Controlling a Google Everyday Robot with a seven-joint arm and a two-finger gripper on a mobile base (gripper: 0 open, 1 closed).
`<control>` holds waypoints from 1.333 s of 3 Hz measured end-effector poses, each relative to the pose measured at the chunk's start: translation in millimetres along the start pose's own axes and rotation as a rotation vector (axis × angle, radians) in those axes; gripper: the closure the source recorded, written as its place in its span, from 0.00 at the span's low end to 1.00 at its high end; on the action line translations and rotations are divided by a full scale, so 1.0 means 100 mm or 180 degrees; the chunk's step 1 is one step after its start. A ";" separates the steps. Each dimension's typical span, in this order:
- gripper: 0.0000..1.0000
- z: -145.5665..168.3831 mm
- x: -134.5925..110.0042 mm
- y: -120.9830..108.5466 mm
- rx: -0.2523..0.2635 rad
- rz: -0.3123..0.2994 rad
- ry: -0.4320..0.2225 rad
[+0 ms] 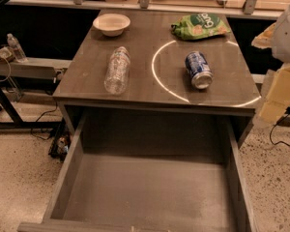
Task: Place green rice chip bag into top drawer
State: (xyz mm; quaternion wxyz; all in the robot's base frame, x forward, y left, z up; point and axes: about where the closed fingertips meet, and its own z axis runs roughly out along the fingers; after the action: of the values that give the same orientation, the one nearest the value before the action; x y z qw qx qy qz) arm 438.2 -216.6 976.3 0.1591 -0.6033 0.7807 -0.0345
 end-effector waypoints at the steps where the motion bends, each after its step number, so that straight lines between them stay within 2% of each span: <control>1: 0.00 0.00 0.00 0.00 0.0001 0.0000 0.0000; 2: 0.00 0.09 -0.01 -0.19 0.0088 0.0034 -0.0065; 3: 0.00 0.28 -0.09 -0.76 0.0293 0.0074 -0.0135; 4: 0.00 0.49 -0.36 -1.68 0.0632 0.0075 -0.0264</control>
Offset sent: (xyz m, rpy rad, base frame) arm 0.0600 -0.0110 -0.0135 0.0461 -0.0687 -0.0323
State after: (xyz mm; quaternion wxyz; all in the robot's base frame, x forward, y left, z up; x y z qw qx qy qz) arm 616.6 -221.3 978.6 0.2507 -0.5763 0.7732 -0.0848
